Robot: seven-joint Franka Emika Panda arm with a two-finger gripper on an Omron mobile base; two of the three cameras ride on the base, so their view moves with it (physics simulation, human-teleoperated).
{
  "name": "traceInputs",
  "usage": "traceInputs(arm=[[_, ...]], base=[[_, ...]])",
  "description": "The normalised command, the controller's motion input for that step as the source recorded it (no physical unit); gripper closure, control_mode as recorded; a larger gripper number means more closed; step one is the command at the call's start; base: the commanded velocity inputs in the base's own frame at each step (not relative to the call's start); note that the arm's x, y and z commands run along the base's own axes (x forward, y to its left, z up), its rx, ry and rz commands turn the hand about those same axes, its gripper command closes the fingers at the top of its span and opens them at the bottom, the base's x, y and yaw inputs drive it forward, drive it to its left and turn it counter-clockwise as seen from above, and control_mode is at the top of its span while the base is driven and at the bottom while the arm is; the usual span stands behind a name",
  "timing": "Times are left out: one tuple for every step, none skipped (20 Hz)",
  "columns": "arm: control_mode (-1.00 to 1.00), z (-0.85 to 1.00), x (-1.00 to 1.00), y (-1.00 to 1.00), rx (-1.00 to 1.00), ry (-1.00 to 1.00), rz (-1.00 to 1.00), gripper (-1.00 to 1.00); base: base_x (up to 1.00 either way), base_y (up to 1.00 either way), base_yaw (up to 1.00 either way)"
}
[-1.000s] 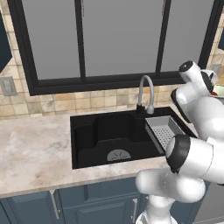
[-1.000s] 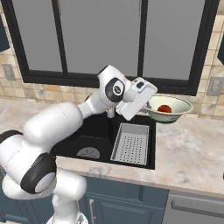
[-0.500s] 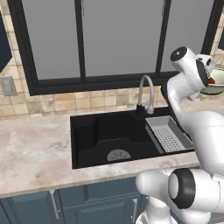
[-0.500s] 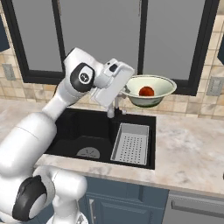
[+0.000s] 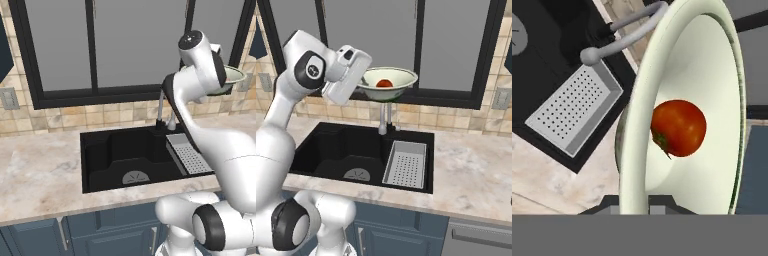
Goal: Pick the tomato from the sink and place it in the bowl. Then pick the bowl and place it in the microwave. Then close the microwave door and press the start button.
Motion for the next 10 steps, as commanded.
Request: traceInputs(arm=[[-1.00, 0.18, -0.36, 0.93, 0.08, 0.00, 0.23, 1.00], [-1.00, 0.23, -0.42, 0.81, 0.05, -0.01, 0.22, 1.00], [-1.00, 0.16, -0.20, 0.71, 0.05, -0.03, 0.22, 1.00], [-1.00, 0.13, -0.19, 0.83, 0.01, -0.07, 0.25, 1.00], [-1.00, 0.03, -0.17, 0.99, 0.00, -0.10, 0.26, 1.00], [-1.00, 0.00, 0.00, 0.89, 0.00, -0.07, 0.23, 1.00], [-1.00, 0.00, -0.07, 0.70, 0.00, -0.03, 0.15, 1.00], [-1.00, 0.00, -0.11, 0.53, 0.00, -0.05, 0.07, 1.00], [-1.00, 0.07, -0.11, 0.33, 0.00, -0.03, 0.00, 1.00], [-1.00, 0.09, -0.13, 0.24, 0.00, -0.05, 0.00, 1.00]], base=[[0.00, 0.00, 0.00], [0.00, 0.00, 0.00], [0.00, 0.00, 0.00], [0.00, 0.00, 0.00], [0.00, 0.00, 0.00], [0.00, 0.00, 0.00], [0.00, 0.00, 0.00], [0.00, 0.00, 0.00], [0.00, 0.00, 0.00], [0.00, 0.00, 0.00]])
